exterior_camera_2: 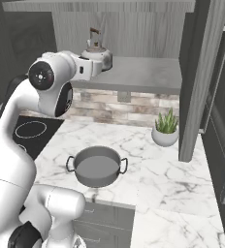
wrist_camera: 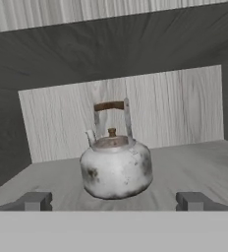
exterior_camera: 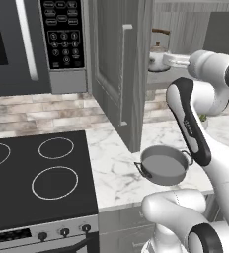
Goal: Pick the kettle from the cabinet and place it on a stove burner. Then pick the pot from the counter and place it on another stove burner. Finally, turn both burners on.
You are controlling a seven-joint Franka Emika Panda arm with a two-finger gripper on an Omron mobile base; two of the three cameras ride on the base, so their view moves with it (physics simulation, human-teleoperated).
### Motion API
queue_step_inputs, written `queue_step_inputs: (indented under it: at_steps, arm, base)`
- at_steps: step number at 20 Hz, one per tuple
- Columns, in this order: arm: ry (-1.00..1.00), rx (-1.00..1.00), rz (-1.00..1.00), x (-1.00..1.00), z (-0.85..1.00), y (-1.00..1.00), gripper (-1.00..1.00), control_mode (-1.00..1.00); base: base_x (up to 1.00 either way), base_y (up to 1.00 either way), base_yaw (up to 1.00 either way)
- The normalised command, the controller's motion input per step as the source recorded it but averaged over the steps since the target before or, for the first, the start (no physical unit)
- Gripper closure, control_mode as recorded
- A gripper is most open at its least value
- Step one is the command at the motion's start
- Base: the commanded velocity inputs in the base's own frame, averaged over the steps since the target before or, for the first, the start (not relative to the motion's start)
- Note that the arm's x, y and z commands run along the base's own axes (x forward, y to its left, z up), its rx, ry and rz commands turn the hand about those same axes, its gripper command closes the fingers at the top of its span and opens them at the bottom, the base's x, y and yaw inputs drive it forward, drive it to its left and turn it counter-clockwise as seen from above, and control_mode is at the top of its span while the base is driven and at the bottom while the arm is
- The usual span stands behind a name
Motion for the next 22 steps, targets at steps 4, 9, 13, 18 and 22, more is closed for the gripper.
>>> queue_step_inputs:
  at_steps: [4, 9, 13, 18, 22]
  arm:
    - [-0.01, 0.00, 0.00, 0.09, -0.04, 0.00, -1.00, -1.00]
    - [0.00, 0.00, 0.00, 0.26, 0.00, 0.00, -1.00, -1.00]
    - [0.00, 0.00, 0.00, 0.36, 0.00, 0.00, -1.00, -1.00]
    - [0.00, 0.01, 0.00, 0.30, 0.00, 0.00, -1.00, -1.00]
    - [0.00, 0.00, 0.00, 0.25, 0.00, 0.00, -1.00, -1.00]
  base:
    - [0.00, 0.00, 0.00]
    - [0.00, 0.00, 0.00]
    - [0.00, 0.00, 0.00]
    - [0.00, 0.00, 0.00]
    - [0.00, 0.00, 0.00]
